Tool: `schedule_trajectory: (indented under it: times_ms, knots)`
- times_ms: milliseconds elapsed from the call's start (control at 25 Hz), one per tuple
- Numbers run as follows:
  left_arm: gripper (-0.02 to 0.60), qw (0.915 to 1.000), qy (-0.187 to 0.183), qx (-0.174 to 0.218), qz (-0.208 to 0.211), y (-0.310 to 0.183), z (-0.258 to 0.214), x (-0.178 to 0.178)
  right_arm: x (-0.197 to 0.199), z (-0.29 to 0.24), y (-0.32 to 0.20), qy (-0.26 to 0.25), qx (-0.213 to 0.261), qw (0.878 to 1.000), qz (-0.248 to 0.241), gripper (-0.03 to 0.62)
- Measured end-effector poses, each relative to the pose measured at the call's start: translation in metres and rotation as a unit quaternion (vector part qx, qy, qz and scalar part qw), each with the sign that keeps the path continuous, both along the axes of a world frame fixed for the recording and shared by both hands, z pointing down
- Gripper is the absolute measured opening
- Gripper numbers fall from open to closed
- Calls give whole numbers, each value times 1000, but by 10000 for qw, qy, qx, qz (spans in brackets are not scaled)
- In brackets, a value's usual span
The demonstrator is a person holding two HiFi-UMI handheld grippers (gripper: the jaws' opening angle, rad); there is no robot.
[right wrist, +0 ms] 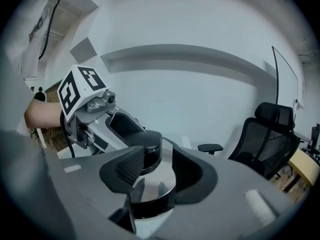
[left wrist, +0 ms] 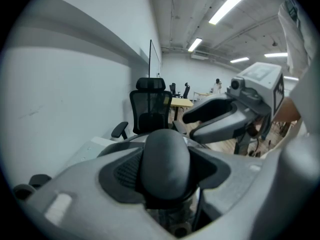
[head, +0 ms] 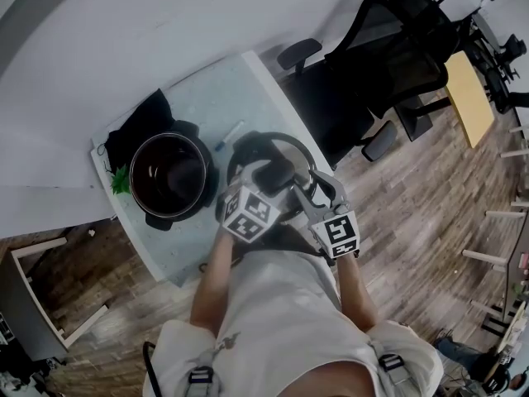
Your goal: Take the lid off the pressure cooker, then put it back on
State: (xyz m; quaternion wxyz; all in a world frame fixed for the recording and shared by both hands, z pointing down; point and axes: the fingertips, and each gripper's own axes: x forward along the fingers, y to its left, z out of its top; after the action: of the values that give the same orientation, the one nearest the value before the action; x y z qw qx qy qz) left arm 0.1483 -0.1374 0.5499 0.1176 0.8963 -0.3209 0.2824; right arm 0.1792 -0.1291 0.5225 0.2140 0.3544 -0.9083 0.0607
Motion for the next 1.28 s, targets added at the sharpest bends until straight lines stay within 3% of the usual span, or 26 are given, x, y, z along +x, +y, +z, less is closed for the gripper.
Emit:
schedule_trajectory:
  times_ms: [640, 1280]
  knots:
    - [276, 9992, -169, -254, -276, 7, 105, -9, -17, 77, 1, 132, -663, 9977, -40, 178]
    - [276, 9993, -203, -273, -136, 1, 150, -6, -16, 111, 8, 265, -1011, 9945, 62, 178]
